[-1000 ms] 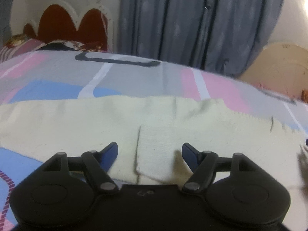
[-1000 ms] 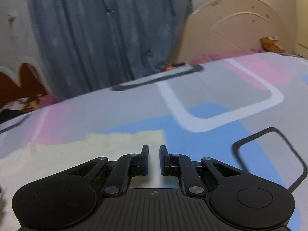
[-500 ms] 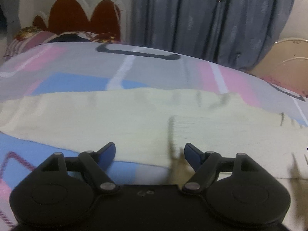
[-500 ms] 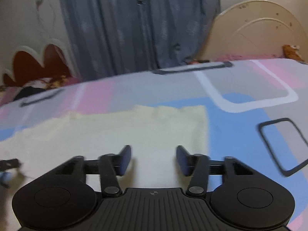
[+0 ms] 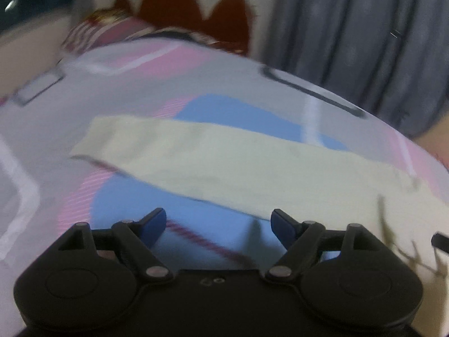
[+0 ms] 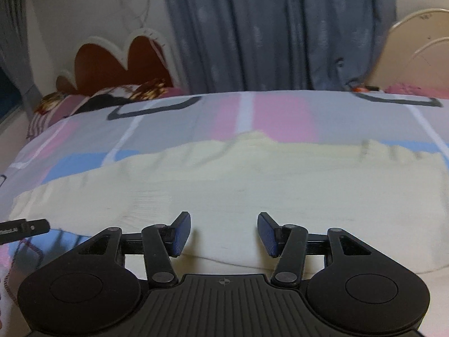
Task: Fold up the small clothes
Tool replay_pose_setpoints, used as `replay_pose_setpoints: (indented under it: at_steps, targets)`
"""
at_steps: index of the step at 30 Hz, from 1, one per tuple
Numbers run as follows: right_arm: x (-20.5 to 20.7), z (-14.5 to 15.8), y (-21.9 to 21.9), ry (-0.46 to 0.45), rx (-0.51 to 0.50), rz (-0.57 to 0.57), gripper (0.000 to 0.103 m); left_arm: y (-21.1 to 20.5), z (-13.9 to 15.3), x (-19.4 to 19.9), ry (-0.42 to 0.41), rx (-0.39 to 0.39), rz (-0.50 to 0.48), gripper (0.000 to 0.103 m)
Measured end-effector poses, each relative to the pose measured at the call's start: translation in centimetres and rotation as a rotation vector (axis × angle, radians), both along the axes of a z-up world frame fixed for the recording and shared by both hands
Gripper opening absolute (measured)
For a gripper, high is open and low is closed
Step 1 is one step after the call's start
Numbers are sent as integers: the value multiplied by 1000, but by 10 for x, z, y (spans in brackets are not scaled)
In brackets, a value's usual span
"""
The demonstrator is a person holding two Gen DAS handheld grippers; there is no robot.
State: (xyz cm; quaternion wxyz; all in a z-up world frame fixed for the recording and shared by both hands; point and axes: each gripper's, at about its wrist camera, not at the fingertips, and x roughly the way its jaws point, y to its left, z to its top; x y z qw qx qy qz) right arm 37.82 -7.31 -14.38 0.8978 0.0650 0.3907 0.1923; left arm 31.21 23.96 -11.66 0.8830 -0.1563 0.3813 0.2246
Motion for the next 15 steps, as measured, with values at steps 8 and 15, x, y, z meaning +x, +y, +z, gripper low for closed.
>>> replay_pose_setpoints:
  at_steps: [8, 15]
  targets:
    - [17, -17, 44, 19, -24, -1, 53, 83, -15, -27, -119, -222, 170, 80]
    - [22, -27, 51, 11, -60, -15, 53, 99, -23, -10, -231, -239, 187, 74]
